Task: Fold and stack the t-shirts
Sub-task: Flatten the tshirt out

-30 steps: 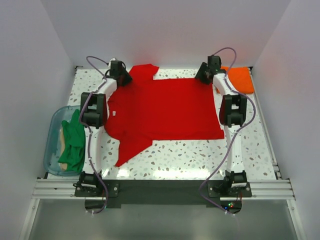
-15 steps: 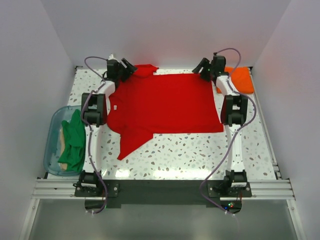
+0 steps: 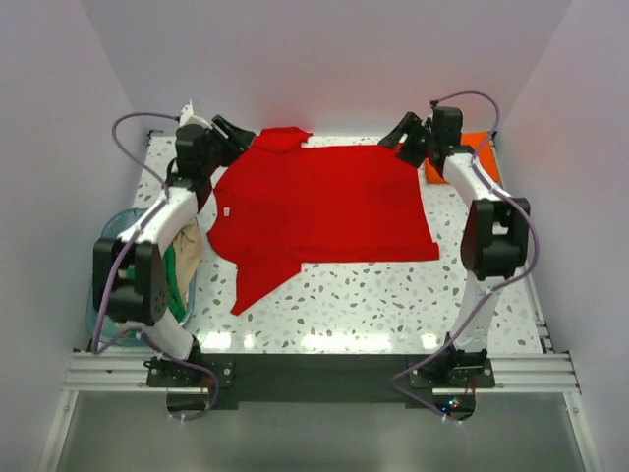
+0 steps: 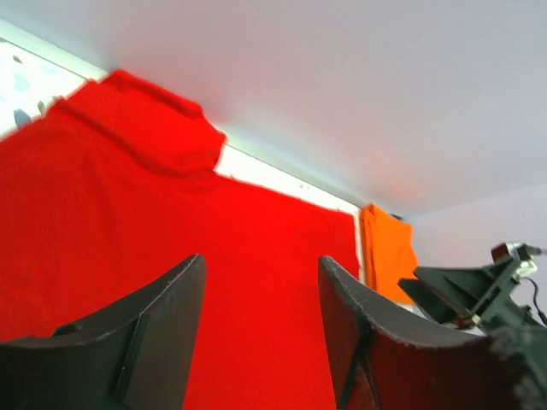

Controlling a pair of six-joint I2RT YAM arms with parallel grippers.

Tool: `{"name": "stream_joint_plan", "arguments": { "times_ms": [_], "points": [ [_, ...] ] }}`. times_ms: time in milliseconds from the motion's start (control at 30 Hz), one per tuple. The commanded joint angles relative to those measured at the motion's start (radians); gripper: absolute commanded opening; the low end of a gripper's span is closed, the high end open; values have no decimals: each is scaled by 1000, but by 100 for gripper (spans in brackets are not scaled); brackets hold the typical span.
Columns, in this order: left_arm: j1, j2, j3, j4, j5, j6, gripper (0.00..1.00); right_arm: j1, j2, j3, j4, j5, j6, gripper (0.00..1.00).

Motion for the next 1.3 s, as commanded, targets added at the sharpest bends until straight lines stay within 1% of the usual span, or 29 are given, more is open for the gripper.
{"name": "stream_joint_plan", "arguments": {
  "times_ms": [0, 33, 67, 100, 133, 167, 200, 233, 267, 333, 433, 500, 700, 867, 933, 1133, 1267],
  "points": [
    [-67, -191, -223, -48, -139, -22, 59, 67, -184, -191, 51, -12, -9, 72],
    [-93, -283, -313, -84, -160, -31, 56, 78, -213, -289, 66, -12, -19, 71],
    [-108, -329, -356, -109, -189, -40, 55, 89, -277, -334, 68, -8, -25, 70],
    [-122, -374, -399, -124, -229, -48, 53, 107, -307, -379, 71, -3, -33, 70],
    [-147, -458, -485, -153, -245, -62, 51, 117, -340, -466, 79, 5, -48, 70],
    [-160, -500, -523, -173, -261, -69, 50, 127, -400, -509, 83, 12, -52, 70],
    [-173, -542, -562, -192, -298, -77, 48, 147, -435, -588, 89, 23, -55, 70],
    [-200, -622, -634, -212, -317, -89, 48, 158, -465, -627, 103, 29, -62, 69],
    [-210, -659, -666, -216, -335, -93, 47, 182, -521, -663, 105, 43, -65, 69],
    [-230, -755, -734, -288, -355, -103, 47, 213, -569, -744, 106, 78, -76, 69],
    [-251, -839, -792, -350, -375, -105, 47, 282, -646, -818, 106, 124, -82, 68],
    [-262, -866, -815, -377, -389, -102, 47, 327, -677, -854, 112, 135, -78, 68],
    [-279, -920, -898, -416, -400, -103, 46, 459, -684, -898, 131, 209, -56, 67],
    [-283, -960, -943, -430, -412, -93, 48, 557, -631, -893, 148, 275, -45, 65],
    [-285, -966, -956, -427, -409, -93, 48, 575, -608, -884, 160, 282, -38, 63],
    [-286, -966, -981, -442, -418, -86, 50, 650, -536, -835, 158, 324, -27, 62],
    [-286, -986, -1007, -460, -417, -94, 50, 738, -505, -798, 142, 355, -27, 61]
  ]
}}
